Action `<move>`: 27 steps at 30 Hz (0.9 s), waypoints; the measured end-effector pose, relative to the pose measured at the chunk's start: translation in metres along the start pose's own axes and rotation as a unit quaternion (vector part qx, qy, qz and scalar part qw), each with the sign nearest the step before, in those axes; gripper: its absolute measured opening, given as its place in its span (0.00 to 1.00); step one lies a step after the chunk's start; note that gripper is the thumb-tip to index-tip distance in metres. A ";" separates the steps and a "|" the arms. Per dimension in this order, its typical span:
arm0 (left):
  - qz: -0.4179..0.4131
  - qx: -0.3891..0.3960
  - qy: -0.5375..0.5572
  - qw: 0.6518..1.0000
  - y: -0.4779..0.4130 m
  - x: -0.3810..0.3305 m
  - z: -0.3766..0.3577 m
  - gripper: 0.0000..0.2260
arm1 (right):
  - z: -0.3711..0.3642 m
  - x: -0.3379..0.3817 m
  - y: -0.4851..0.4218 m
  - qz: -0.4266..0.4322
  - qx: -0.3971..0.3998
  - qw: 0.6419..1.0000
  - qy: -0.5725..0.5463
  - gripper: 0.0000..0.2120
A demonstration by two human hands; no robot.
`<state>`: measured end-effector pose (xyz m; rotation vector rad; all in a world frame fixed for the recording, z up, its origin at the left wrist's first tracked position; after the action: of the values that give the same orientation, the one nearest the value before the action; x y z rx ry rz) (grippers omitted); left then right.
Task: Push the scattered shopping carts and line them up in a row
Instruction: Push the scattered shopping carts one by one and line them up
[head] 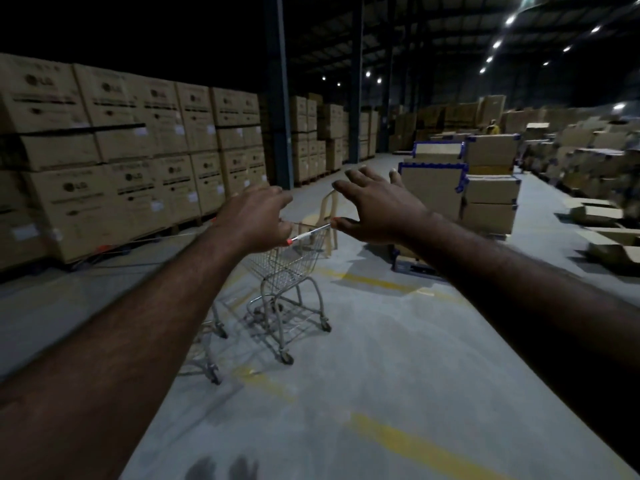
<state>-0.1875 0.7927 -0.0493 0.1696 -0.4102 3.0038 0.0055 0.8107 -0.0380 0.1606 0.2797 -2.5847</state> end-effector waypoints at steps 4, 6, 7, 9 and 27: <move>0.012 0.017 -0.002 1.000 -0.055 0.021 -0.033 0.26 | -0.027 -0.016 -0.064 0.014 0.013 1.000 -0.007 0.36; 0.015 0.016 0.004 1.000 -0.091 0.036 -0.053 0.25 | -0.044 -0.026 -0.102 0.019 0.016 1.000 -0.006 0.36; 0.013 0.015 0.007 1.000 -0.111 0.045 -0.063 0.25 | -0.052 -0.032 -0.123 0.019 0.018 1.000 -0.002 0.36; 0.004 0.018 0.014 1.000 -0.154 0.062 -0.085 0.25 | -0.070 -0.043 -0.168 0.019 0.025 0.999 0.006 0.36; 0.004 0.106 0.047 0.993 -0.505 0.151 -0.256 0.26 | -0.207 -0.159 -0.534 0.019 0.120 0.993 0.011 0.37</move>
<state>-0.3007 1.3598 -0.1443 0.0439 -0.0809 3.0424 -0.1248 1.3848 -0.1237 0.2773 -0.0271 -2.5736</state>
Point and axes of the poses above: each hand's wrist, its own y-axis away from the middle knuckle, its own z-axis out of the back of the hand, x = y × z, the point moved 5 cm from there along -y, towards the middle knuckle, and after that the axes turned 14 degrees about x, right-handed, at the moved point
